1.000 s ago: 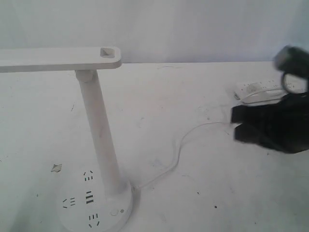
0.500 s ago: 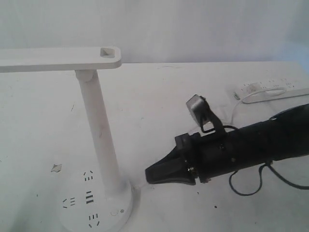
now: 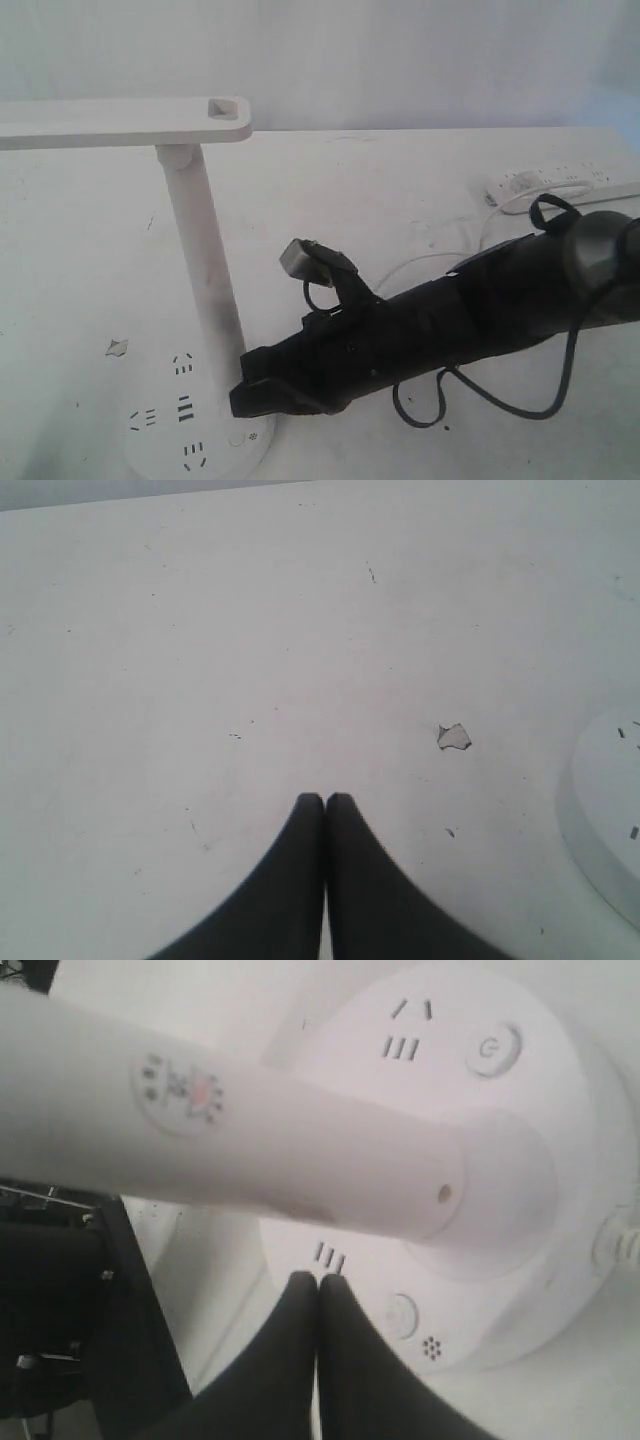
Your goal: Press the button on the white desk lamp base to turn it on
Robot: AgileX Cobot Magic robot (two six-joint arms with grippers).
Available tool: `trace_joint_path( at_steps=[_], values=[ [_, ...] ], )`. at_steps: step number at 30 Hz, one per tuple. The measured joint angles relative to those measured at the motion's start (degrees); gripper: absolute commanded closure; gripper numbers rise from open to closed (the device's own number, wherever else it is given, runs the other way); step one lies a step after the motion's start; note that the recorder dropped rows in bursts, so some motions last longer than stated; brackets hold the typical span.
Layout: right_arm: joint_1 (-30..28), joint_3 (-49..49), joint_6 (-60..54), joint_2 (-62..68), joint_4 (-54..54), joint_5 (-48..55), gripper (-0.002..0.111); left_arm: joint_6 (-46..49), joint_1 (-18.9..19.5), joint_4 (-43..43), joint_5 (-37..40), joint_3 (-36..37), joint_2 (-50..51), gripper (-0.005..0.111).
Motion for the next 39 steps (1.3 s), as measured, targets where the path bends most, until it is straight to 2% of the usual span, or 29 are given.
trace_joint_path(
  at_steps=[8, 29, 39],
  values=[
    [4.1, 0.0, -0.1, 0.1, 0.8, -7.2, 0.108, 0.0, 0.0, 0.0, 0.0, 0.0, 0.0, 0.107],
    [4.2, -1.1, -0.9, 5.1, 4.0, -4.6, 0.108, 0.0, 0.0, 0.0, 0.0, 0.0, 0.0, 0.107],
    [4.2, -1.1, -1.7, -5.6, 2.4, -12.1, 0.108, 0.0, 0.0, 0.0, 0.0, 0.0, 0.0, 0.107]
  ],
)
